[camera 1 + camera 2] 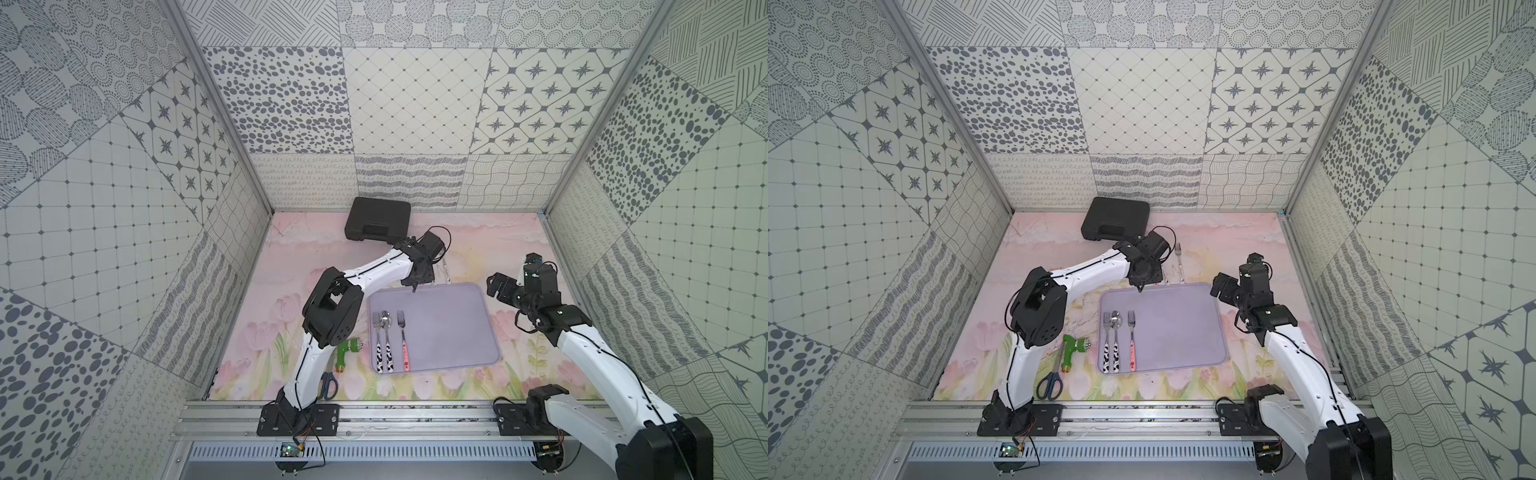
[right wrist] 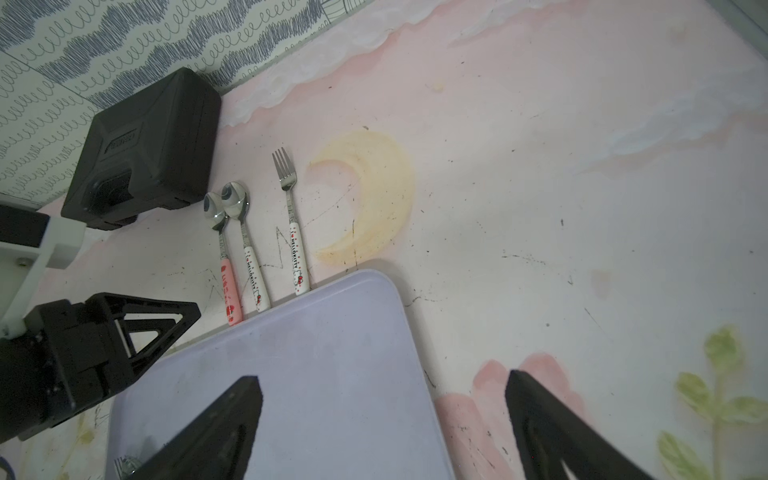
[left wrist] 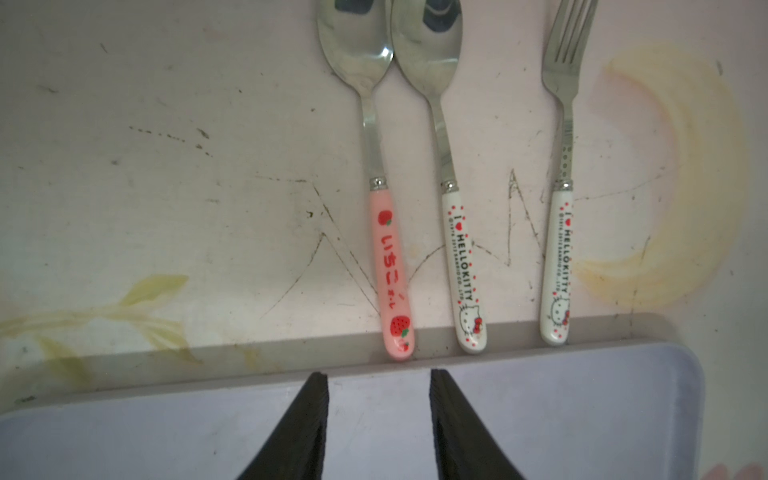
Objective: Set the spoon and fork side by side
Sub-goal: Pick up the spoon from the center of the board.
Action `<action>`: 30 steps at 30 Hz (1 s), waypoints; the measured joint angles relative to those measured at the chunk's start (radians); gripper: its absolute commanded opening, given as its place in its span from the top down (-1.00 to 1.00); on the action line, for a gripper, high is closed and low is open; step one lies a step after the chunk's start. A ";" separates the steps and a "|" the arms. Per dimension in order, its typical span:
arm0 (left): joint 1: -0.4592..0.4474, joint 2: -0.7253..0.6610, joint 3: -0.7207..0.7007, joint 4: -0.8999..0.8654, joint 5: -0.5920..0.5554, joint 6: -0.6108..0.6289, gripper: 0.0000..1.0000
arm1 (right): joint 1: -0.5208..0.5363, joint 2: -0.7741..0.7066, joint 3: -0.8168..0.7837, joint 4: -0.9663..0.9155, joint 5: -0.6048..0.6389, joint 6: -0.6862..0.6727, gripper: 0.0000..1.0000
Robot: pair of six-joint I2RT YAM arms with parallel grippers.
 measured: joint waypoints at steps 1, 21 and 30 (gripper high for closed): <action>0.004 0.013 0.015 -0.003 0.005 0.004 0.10 | 0.000 0.000 0.000 0.000 0.000 0.000 -0.94; 0.047 0.260 0.306 -0.091 0.023 0.058 0.23 | 0.000 0.014 0.000 0.000 0.002 0.000 -0.94; 0.056 0.271 0.325 -0.118 0.023 0.067 0.44 | 0.000 0.014 0.000 0.000 0.002 0.000 -0.94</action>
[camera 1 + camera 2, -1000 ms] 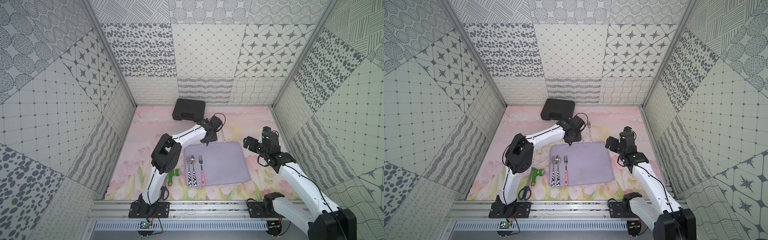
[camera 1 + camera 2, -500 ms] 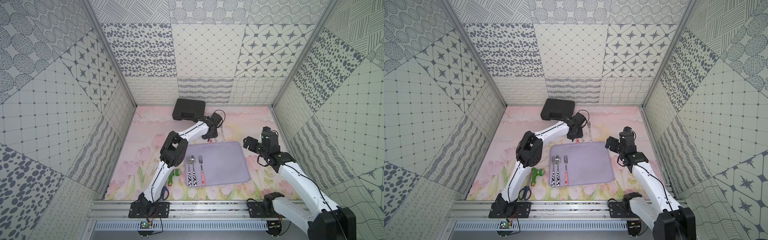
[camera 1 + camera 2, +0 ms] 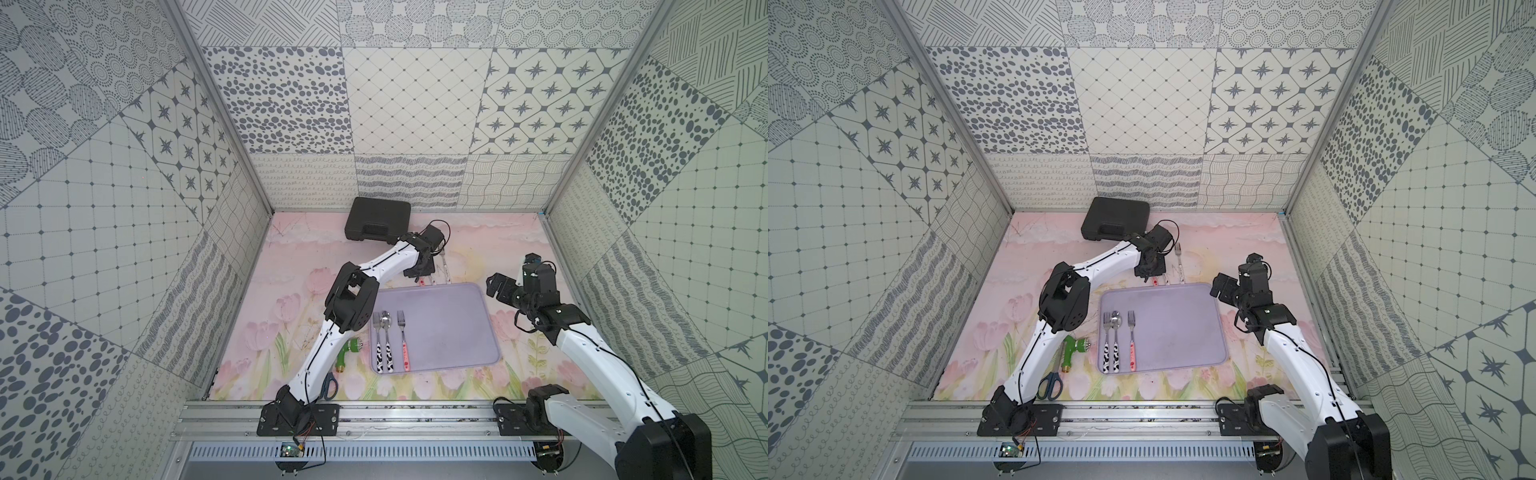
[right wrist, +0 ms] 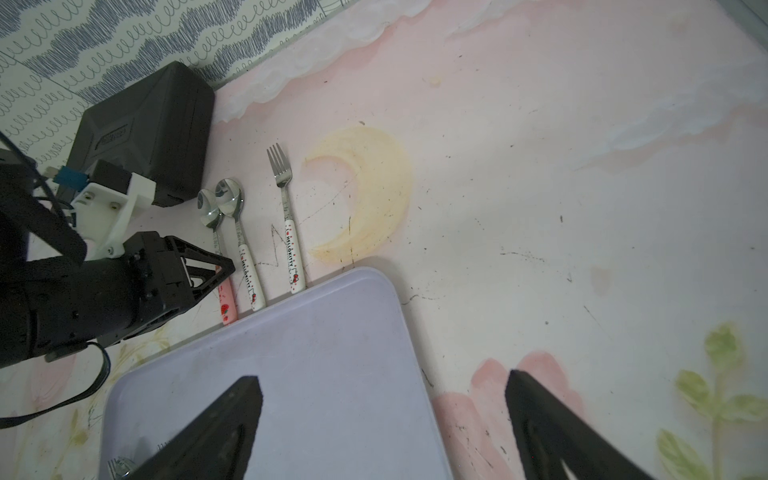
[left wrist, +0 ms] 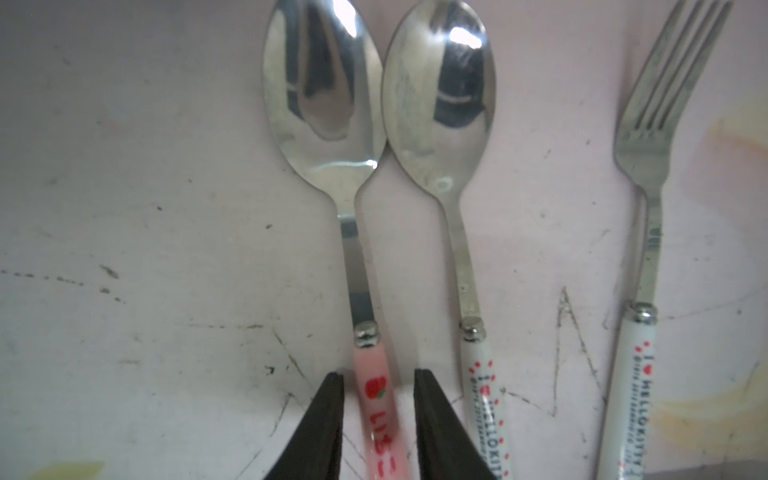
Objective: Set the spoon and fork side by side
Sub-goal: Pick up the spoon from the center of the board.
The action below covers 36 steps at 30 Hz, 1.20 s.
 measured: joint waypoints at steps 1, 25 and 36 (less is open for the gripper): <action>0.001 0.000 0.000 -0.002 -0.001 0.000 0.47 | 0.000 0.000 0.000 0.000 0.000 0.000 -0.94; 0.011 -0.026 -0.014 -0.042 -0.032 0.001 1.00 | 0.000 0.000 0.000 0.000 -0.003 0.000 -0.94; 0.011 -0.131 -0.119 -0.041 -0.056 -0.001 1.00 | 0.000 -0.003 0.000 0.000 -0.003 0.000 -0.94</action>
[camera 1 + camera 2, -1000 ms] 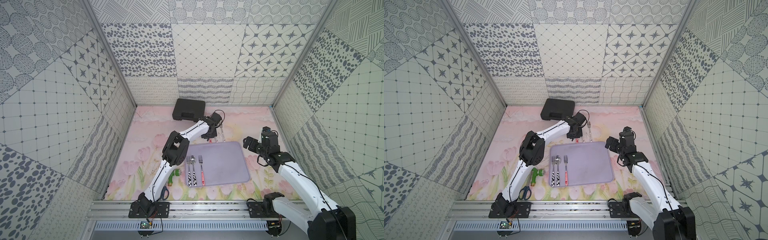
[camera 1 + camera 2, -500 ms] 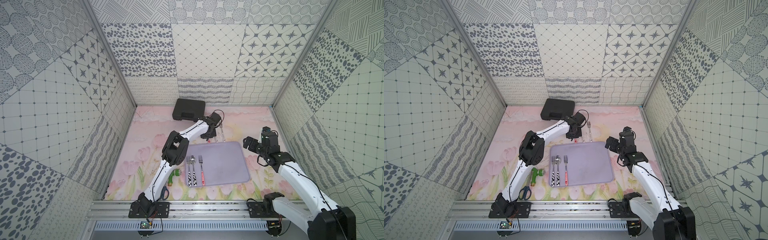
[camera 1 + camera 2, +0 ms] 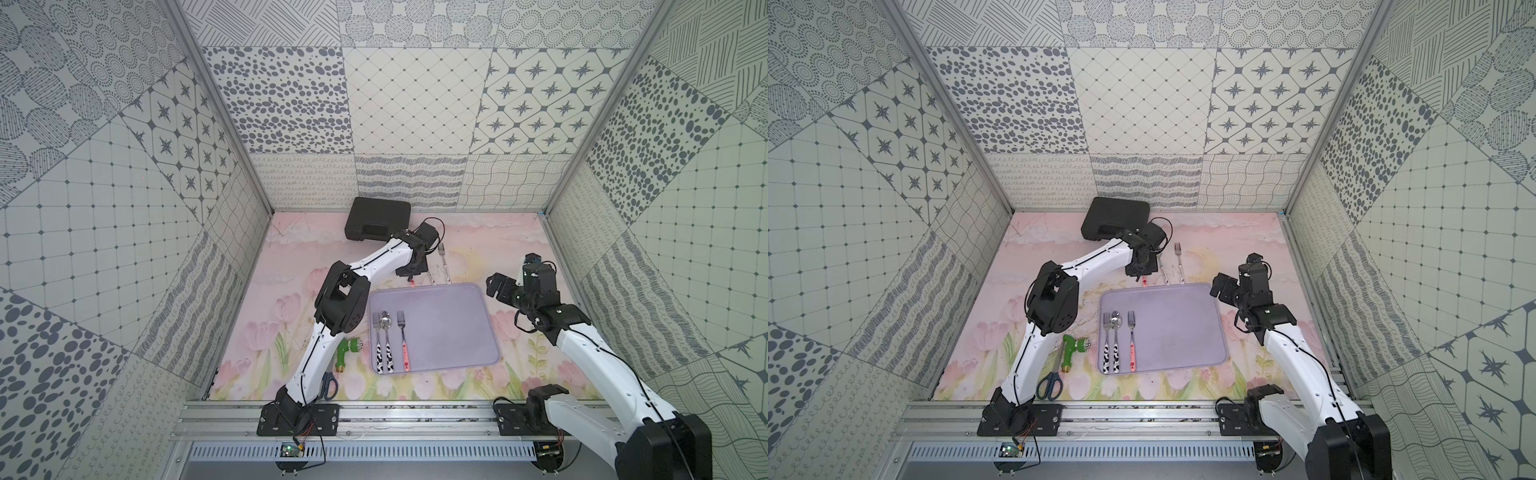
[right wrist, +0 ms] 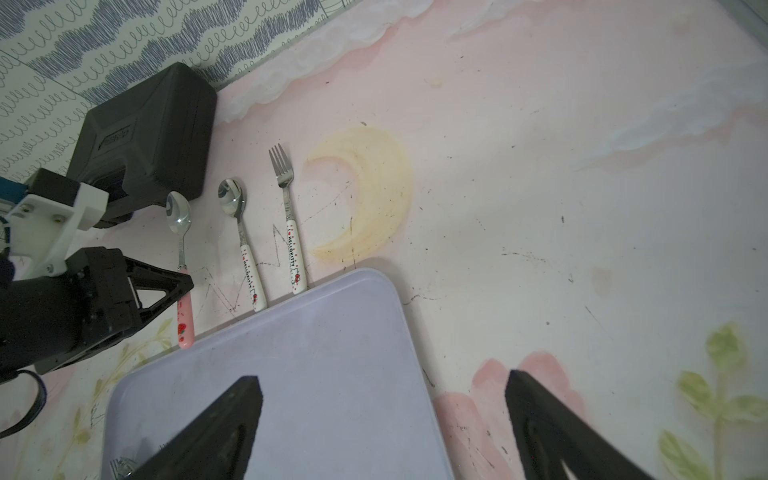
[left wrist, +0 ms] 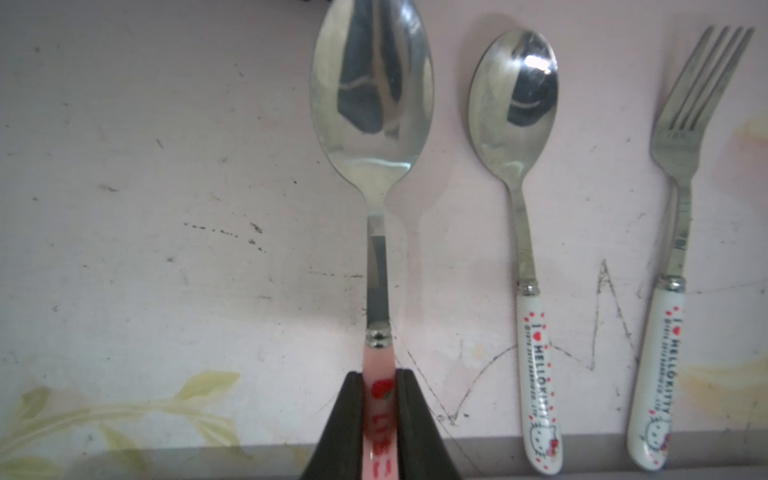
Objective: Set the spoon and fork side by side
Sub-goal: Pick up the spoon from the center of the board, then place the spoon on the tray.
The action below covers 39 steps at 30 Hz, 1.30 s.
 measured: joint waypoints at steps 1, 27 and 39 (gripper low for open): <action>0.000 -0.010 -0.011 0.002 0.000 0.000 1.00 | 0.000 0.000 0.000 0.000 0.000 0.000 -0.94; -0.138 -0.330 -0.416 0.063 -0.048 -0.084 0.99 | 0.000 -0.062 -0.041 0.000 0.004 0.000 -0.94; -0.283 -0.443 -0.580 0.067 -0.083 -0.177 0.99 | 0.000 -0.072 -0.042 0.000 0.012 -0.001 -0.94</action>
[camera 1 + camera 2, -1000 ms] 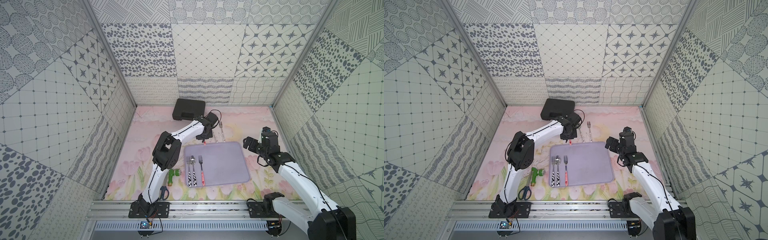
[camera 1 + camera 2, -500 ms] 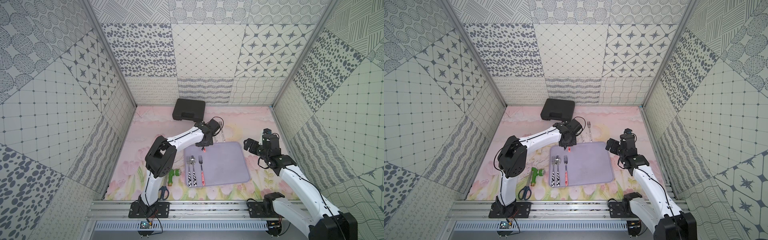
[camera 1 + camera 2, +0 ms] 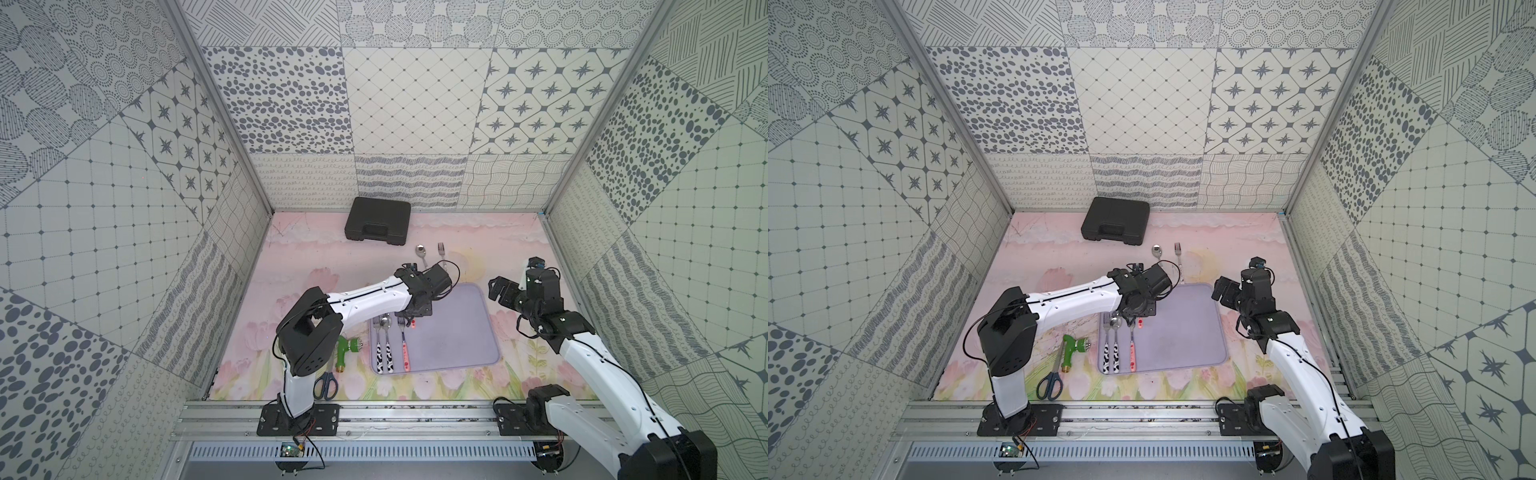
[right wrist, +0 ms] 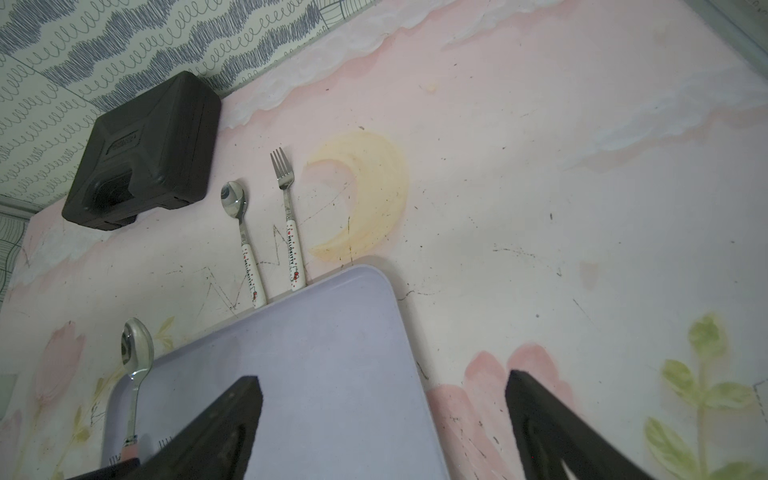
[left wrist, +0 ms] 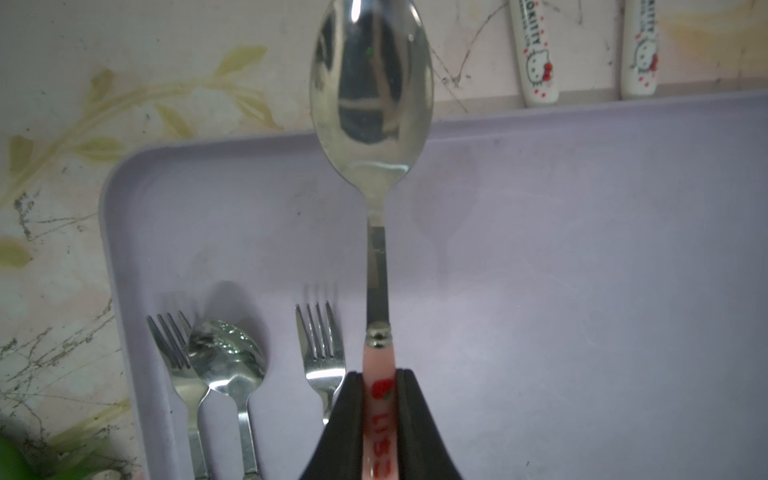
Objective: Set the spoon and fork side by side
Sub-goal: Place the spoon on the tray.
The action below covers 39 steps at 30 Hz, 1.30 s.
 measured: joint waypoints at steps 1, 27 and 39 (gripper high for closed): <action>-0.014 -0.006 -0.013 0.000 -0.001 -0.009 1.00 | 0.000 0.000 0.000 0.000 0.000 0.000 -0.93; -0.257 0.008 -0.114 0.003 -0.047 -0.252 1.00 | 0.000 0.000 -0.002 0.002 -0.002 0.000 -0.94; -0.264 0.019 -0.154 0.027 -0.044 -0.313 0.98 | 0.000 -0.001 -0.012 0.008 -0.022 0.001 -0.94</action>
